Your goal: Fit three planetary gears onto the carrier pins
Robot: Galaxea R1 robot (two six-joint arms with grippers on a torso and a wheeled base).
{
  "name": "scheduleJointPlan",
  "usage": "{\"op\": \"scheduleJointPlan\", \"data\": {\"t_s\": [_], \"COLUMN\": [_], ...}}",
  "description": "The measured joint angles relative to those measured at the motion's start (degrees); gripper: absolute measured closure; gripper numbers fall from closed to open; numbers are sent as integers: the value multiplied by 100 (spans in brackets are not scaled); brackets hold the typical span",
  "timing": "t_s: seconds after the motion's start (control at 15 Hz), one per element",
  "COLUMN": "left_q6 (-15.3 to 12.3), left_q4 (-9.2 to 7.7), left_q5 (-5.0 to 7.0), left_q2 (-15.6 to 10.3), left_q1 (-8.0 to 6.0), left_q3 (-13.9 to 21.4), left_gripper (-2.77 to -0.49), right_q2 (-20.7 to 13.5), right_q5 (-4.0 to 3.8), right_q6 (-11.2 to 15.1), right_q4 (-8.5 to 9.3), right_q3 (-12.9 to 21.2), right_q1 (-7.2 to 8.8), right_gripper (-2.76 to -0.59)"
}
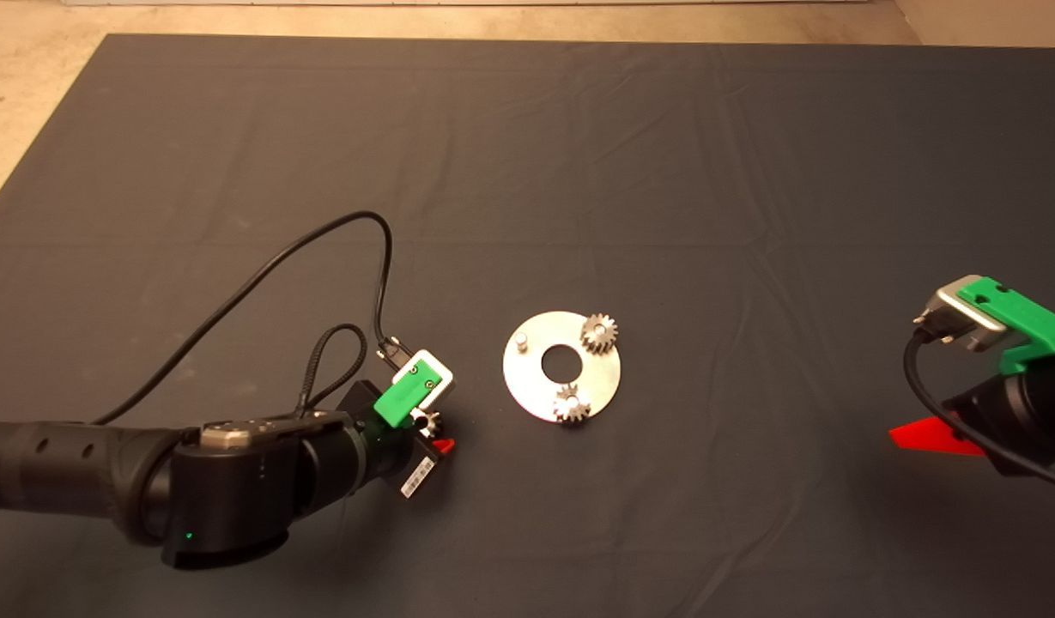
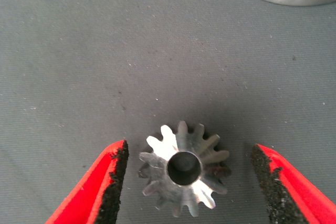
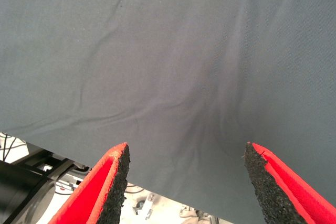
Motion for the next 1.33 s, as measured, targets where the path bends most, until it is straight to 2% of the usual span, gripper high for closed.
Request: {"op": "scheduleJointPlan", "data": {"t_s": [0.2,0.33,0.47,0.53,0.87,1.07,1.33], "left_q6": [6,9,9,9,11,32,32], "left_q4": [0,0,0,2,6,107,85], "left_q5": [-36,-38,-36,-14,-30,-38,-86], "left_q2": [-30,-30,-31,-36,-47,-47,-93], "left_q1": [2,5,2,2,5,126,179], "left_q3": [6,17,39,56,89,111,199], "left_gripper": [-153,-140,-138,-127,-124,-112,-104], "right_q2": [0,0,-16,-16,-71,-113,-124], "right_q5": [29,32,38,39,52,71,88], "right_q6": [-2,-2,-5,-5,-27,-29,-46], "right_q4": [0,0,0,2,9,16,72], "right_q3": [0,0,0,0,0,9,11], "right_q1": [0,0,0,0,0,0,0], "right_gripper": [-161,-160,-161,-161,-161,-161,-161]}}
